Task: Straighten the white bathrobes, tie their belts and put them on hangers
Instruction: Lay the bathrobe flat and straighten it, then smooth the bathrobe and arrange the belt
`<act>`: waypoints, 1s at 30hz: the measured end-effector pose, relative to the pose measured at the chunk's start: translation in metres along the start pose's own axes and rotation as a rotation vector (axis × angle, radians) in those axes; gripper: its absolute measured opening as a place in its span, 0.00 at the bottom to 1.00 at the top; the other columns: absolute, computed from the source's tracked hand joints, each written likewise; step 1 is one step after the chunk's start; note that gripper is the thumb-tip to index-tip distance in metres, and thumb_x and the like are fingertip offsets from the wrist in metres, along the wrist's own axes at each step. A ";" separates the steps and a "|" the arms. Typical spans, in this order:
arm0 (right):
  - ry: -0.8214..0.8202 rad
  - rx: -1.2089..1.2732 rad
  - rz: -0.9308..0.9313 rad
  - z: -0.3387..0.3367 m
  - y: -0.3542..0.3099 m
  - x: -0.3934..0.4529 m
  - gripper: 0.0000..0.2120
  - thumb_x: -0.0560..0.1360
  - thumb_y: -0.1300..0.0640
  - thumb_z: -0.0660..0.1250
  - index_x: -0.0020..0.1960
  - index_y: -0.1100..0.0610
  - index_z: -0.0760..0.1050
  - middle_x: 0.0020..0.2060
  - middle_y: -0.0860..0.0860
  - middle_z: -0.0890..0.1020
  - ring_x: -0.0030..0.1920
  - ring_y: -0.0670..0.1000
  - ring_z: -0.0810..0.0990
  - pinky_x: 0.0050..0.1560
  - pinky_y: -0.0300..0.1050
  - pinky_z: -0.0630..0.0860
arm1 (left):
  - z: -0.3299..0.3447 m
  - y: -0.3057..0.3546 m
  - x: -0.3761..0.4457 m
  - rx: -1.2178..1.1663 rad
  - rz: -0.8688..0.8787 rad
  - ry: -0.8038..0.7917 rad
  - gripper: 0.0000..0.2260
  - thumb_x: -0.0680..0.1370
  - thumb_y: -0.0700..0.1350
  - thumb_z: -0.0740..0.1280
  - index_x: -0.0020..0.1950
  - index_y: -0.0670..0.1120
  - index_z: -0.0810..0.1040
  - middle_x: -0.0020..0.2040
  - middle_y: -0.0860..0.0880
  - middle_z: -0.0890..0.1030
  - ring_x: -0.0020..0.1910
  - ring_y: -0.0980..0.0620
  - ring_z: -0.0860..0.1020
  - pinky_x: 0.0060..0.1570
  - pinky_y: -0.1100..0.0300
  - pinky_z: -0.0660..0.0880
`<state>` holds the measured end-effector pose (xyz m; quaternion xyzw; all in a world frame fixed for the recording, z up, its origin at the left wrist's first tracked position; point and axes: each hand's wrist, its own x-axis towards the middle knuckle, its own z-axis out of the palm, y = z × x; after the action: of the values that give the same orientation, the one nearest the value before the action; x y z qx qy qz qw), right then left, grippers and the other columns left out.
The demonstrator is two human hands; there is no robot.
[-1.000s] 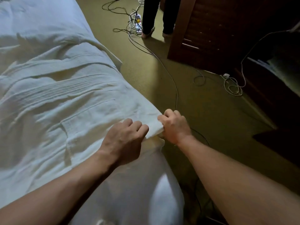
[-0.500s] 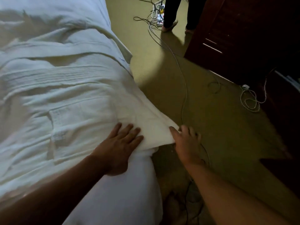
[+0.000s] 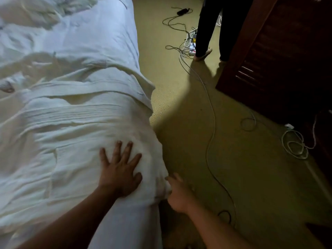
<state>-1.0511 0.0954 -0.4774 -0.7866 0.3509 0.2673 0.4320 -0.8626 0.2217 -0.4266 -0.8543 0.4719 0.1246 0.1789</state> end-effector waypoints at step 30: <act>0.318 -0.368 -0.476 -0.208 -0.227 0.281 0.31 0.78 0.62 0.58 0.79 0.58 0.54 0.68 0.57 0.73 0.61 0.63 0.78 0.57 0.62 0.73 | -0.101 -0.173 0.242 -0.081 -0.314 0.275 0.20 0.77 0.52 0.65 0.66 0.47 0.78 0.60 0.41 0.80 0.43 0.35 0.79 0.40 0.43 0.78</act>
<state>-0.6773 -0.0888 -0.4683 -0.9431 0.1662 0.0915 0.2730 -0.5839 0.0793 -0.3953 -0.9327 0.3477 -0.0036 0.0954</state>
